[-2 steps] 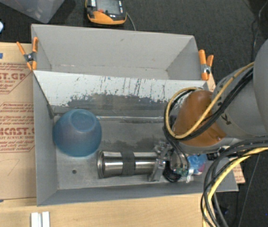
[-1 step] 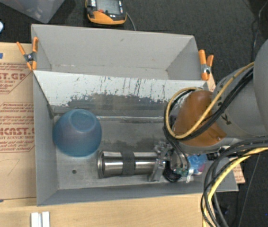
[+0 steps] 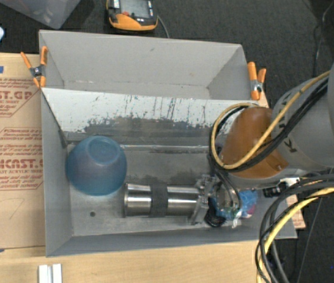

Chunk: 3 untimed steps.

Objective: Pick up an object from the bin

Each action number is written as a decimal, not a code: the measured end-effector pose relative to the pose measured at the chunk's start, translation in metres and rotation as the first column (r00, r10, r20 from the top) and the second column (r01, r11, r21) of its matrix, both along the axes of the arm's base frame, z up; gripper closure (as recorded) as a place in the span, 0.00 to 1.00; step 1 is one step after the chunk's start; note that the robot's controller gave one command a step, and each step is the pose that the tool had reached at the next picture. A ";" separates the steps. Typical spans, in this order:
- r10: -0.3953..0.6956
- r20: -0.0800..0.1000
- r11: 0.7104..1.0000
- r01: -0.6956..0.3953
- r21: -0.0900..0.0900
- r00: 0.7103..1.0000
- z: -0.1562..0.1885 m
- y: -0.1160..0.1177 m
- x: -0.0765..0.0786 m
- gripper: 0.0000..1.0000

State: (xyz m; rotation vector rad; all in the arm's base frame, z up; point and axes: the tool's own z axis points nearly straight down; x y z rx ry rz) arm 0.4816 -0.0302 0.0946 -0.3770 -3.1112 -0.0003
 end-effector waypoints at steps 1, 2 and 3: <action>0.000 0.005 1.000 0.000 0.000 1.000 0.025 0.000 0.001 1.00; 0.000 0.001 1.000 0.000 0.000 1.000 0.040 0.000 0.000 1.00; 0.001 -0.003 1.000 -0.001 0.001 1.000 0.070 0.000 -0.001 1.00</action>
Offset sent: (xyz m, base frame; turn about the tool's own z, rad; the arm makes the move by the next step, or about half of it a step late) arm 0.0012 -0.0001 0.0222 -0.0003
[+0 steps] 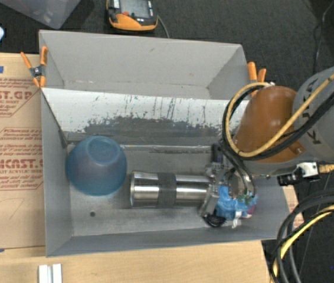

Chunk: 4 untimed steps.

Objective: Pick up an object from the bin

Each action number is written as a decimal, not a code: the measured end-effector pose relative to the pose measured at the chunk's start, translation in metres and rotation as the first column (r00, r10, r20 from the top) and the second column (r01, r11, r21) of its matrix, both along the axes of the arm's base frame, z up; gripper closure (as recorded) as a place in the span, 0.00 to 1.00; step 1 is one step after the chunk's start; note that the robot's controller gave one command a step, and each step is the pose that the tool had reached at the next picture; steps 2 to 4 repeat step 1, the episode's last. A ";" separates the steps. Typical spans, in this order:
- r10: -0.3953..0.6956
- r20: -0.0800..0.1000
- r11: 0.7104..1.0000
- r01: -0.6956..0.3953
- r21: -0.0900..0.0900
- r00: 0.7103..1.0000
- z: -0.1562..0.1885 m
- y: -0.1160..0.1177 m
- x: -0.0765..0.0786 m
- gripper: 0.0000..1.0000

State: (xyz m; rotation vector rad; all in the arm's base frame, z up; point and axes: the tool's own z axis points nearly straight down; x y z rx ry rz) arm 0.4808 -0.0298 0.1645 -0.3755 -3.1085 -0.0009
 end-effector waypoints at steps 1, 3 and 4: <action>0.000 0.004 1.000 0.000 0.000 1.000 0.016 0.000 0.001 1.00; 0.000 0.004 1.000 0.000 0.000 1.000 0.016 0.000 0.001 1.00; 0.000 0.004 1.000 0.000 0.000 1.000 0.016 0.000 0.001 1.00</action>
Offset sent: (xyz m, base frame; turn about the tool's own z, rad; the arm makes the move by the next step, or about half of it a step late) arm 0.0007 0.0002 0.0233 -0.0004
